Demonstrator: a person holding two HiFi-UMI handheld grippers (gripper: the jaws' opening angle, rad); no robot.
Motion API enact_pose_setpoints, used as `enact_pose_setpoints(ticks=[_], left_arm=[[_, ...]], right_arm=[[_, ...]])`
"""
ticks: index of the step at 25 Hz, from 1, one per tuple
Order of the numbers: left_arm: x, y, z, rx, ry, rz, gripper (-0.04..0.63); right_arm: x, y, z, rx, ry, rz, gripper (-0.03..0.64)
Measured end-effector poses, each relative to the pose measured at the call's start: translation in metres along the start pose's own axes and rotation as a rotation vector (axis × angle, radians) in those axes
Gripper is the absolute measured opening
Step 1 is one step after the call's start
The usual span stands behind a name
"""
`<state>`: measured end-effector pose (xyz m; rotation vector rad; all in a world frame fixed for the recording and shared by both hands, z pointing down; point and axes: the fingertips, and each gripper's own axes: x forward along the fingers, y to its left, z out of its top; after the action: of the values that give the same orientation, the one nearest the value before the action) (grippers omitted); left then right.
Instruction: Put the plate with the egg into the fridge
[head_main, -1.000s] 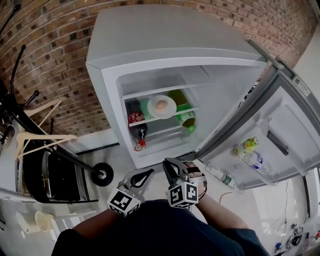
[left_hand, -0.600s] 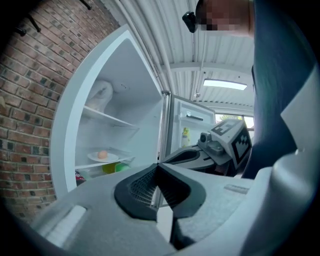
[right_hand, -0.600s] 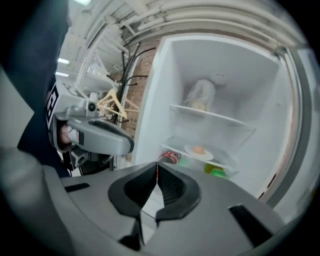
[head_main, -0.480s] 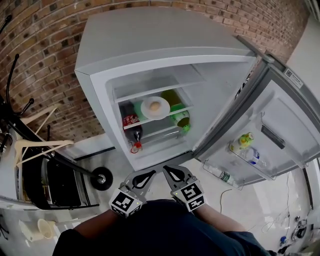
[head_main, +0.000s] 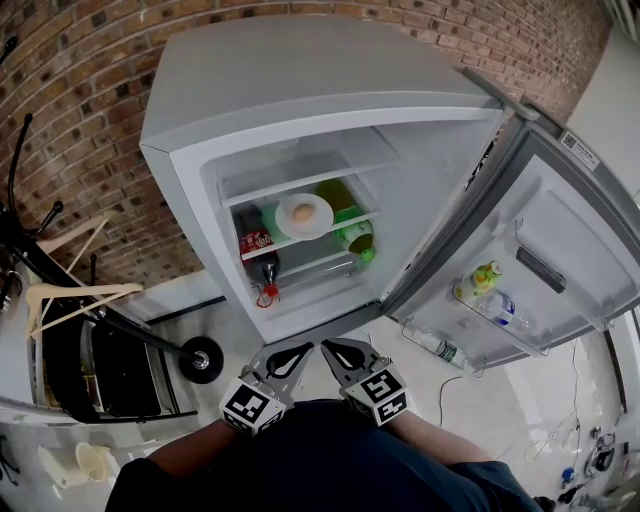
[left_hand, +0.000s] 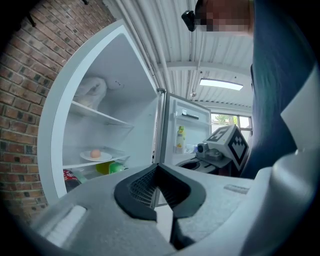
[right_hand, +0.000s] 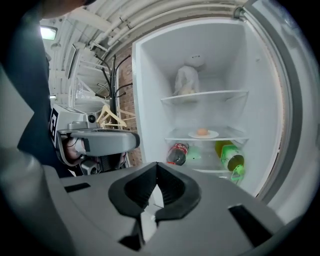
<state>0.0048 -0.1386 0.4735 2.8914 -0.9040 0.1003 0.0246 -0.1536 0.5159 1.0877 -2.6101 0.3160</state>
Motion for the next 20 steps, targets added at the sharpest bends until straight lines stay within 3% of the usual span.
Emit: enact_pose_setpoints(ticks=[5, 20], left_arm=[[0.001, -0.002, 0.001, 0.014, 0.025, -0.003, 0.005], [0.004, -0.009, 0.004, -0.004, -0.016, -0.014, 0.005]], right_arm=[[-0.004, -0.001, -0.001, 0.01, -0.01, 0.001, 0.011], [-0.012, -0.001, -0.003, 0.006, -0.007, -0.006, 0.011]])
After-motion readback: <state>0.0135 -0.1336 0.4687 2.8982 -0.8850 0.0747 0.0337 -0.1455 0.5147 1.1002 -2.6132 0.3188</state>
